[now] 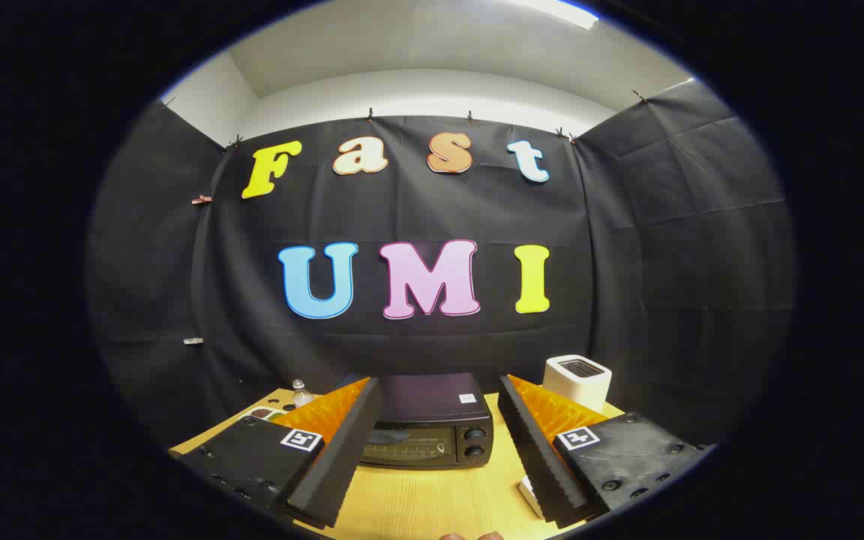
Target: Open the toaster oven, put the food inside, and close the toaster oven door.
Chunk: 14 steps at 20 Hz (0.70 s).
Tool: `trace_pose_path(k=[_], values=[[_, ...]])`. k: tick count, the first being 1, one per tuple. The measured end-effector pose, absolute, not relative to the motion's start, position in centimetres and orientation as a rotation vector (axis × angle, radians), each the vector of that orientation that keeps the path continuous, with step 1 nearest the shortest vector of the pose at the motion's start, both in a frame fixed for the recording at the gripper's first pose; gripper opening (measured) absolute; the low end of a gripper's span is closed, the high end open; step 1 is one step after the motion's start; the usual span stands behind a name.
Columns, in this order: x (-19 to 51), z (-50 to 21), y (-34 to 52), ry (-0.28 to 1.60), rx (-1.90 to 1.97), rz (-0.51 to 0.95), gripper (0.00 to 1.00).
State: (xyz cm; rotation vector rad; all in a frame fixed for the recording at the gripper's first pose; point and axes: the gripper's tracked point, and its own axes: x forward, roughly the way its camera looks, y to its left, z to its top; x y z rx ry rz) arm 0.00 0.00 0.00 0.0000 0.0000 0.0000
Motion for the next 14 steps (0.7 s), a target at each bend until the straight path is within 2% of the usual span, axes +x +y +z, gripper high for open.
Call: trace_pose_path(k=[14], values=[[-0.02,-0.03,0.38,-0.001,0.008,0.005,0.97]])
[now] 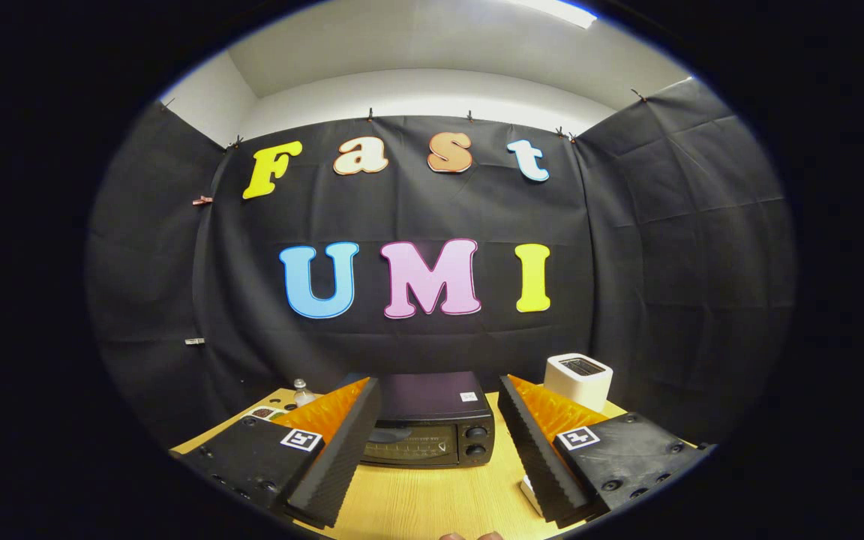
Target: Open the toaster oven, put the food inside, and close the toaster oven door.
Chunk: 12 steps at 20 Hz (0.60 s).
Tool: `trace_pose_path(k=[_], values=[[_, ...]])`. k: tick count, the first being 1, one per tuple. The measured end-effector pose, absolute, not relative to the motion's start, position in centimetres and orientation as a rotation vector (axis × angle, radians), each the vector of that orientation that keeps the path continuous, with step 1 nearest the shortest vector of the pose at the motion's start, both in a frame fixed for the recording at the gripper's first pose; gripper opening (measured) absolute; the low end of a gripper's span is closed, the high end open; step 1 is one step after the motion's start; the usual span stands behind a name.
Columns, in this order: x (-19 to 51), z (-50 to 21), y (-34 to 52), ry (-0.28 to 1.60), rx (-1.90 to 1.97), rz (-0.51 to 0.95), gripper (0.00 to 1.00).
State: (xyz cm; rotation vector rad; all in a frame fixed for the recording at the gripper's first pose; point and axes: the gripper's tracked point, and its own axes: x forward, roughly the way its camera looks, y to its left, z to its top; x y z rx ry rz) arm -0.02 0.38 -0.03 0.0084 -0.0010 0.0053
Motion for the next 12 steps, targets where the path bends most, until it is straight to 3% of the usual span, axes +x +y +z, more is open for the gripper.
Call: trace_pose_path(k=[12], values=[[2.7,-2.0,4.2,0.077,-0.003,0.069,0.97]])
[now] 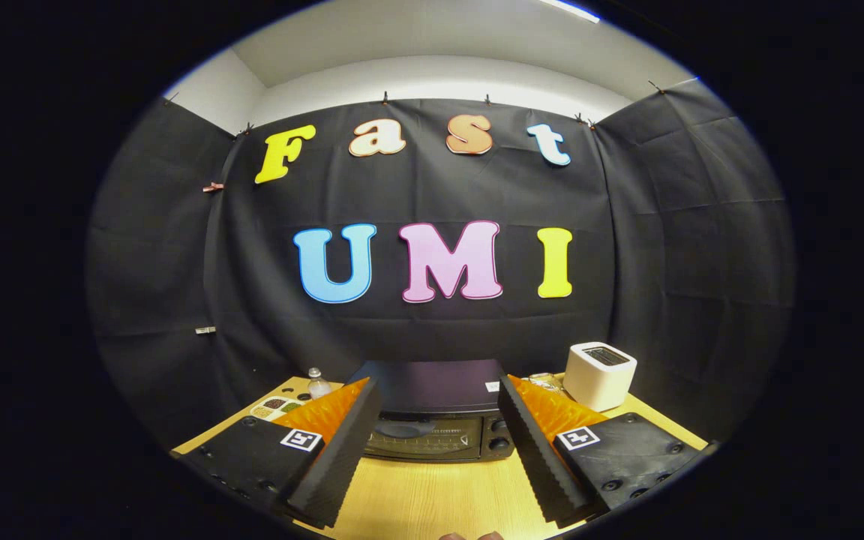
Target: Open the toaster oven, put the food inside, and close the toaster oven door.
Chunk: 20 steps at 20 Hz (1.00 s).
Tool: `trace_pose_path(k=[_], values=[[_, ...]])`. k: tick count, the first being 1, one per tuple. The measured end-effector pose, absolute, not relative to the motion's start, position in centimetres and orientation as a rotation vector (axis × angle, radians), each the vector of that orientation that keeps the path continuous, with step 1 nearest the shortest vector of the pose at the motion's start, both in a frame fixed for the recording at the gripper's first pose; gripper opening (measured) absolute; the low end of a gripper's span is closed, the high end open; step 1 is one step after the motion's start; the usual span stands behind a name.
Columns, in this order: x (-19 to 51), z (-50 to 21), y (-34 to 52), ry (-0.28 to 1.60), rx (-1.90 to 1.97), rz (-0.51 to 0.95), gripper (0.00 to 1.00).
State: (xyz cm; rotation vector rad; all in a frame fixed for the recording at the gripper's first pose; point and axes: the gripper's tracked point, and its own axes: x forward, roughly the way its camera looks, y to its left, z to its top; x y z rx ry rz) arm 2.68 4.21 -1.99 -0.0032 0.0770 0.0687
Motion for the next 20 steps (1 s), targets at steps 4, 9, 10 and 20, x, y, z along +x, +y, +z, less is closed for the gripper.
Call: trace_pose_path(k=[4,9,10,20], values=[[4.5,-2.3,5.8,0.099,-0.003,0.1,0.97],[6.7,-4.1,7.1,0.138,0.017,0.13,0.98],[7.1,-4.4,7.3,0.142,0.022,0.134,0.97],[10.1,-6.7,8.4,0.175,0.023,0.167,0.98]])
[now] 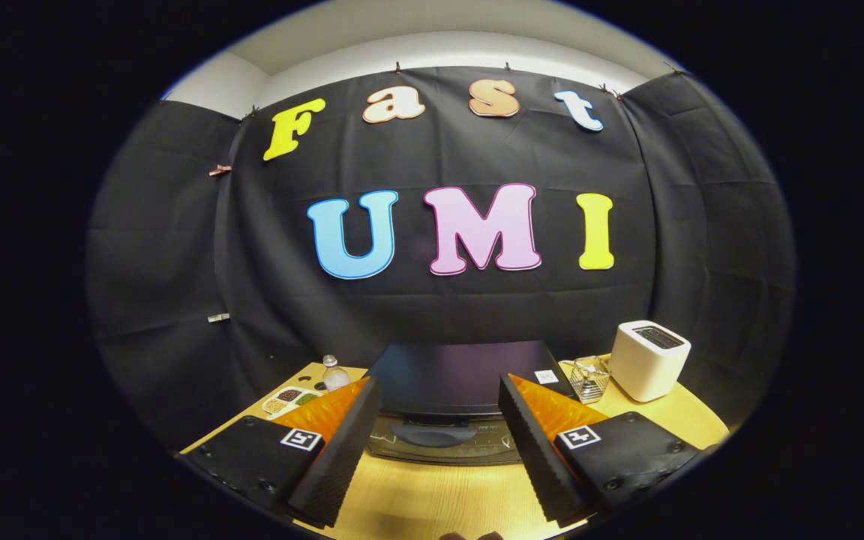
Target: Open the toaster oven, put the food inside, and close the toaster oven door.
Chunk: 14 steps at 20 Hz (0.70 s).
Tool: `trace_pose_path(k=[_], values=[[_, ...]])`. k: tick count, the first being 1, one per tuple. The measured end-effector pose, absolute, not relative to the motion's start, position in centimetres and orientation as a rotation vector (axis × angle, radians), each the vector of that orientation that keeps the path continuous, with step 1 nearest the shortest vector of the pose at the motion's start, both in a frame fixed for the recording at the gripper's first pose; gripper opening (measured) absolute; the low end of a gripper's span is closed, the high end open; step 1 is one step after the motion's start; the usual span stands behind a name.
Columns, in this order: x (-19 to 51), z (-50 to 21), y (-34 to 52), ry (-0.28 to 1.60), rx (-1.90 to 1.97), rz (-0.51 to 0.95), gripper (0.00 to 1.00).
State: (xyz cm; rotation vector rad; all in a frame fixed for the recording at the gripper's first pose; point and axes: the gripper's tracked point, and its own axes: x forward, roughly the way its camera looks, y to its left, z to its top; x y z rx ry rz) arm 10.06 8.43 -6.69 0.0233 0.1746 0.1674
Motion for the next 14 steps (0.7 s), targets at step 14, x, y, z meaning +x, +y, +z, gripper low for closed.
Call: trace_pose_path(k=[14], values=[[14.5,-14.5,10.0,0.289,-0.015,0.157,0.99]])
